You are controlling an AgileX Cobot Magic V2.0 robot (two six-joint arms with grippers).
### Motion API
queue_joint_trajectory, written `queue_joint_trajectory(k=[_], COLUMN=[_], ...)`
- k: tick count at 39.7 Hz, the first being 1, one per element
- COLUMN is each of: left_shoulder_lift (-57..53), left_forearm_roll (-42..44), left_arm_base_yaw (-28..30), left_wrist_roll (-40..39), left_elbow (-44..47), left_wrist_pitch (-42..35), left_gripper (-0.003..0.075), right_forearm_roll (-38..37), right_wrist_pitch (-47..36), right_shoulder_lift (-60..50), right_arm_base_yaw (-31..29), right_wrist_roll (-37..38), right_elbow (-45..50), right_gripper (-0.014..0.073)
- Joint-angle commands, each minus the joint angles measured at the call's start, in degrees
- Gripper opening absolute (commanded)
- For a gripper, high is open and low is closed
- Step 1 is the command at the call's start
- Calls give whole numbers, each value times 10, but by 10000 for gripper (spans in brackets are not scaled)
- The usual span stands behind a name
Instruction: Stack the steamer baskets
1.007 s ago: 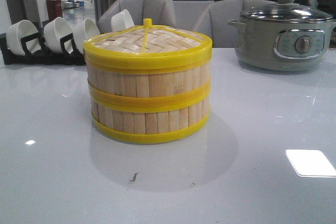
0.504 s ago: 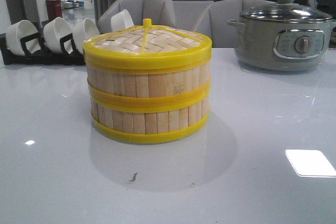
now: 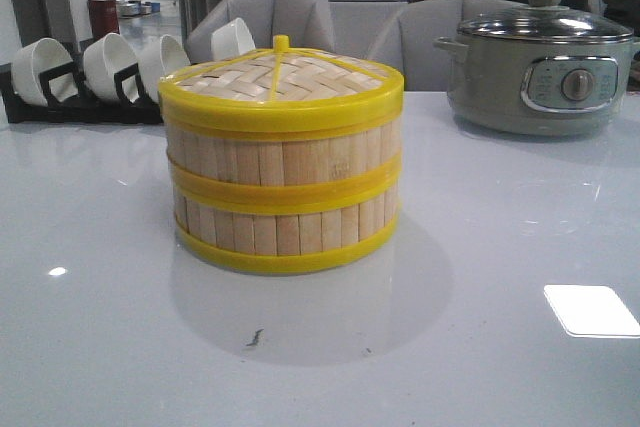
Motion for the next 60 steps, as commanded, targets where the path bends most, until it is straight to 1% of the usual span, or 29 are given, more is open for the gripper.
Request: queue_joint_trajectory(k=[1, 13, 21, 23, 27, 33, 60], left_shoulder_lift=[-8, -8, -8, -8, -8, -7, -7], left_forearm_roll=[-2, -2, -2, -2, -2, -2, -2], left_arm_base_yaw=[1, 1, 1, 1, 1, 1, 1], left_wrist_roll=[-4, -4, -4, -4, -4, -4, -4], left_elbow=[0, 0, 0, 0, 0, 0, 0], left_wrist_pitch=[-43, -43, -43, -43, -43, -43, -43], left_gripper=[85, 85, 85, 85, 85, 85, 85], right_forearm_roll=[2, 3, 28, 32, 33, 33, 32], right_wrist_pitch=[-85, -145, -181, -166, -165, -168, -183], right_shoulder_lift=[-36, -166, -230, -240, -261, -260, -260], right_arm_base_yaw=[-11, -17, -17, -23, -38, -52, -37], right_wrist_roll=[-3, -3, -2, -2, -2, -2, -2], right_elbow=[35, 194, 264, 262, 262, 262, 262], right_gripper=[225, 225, 225, 225, 225, 225, 225])
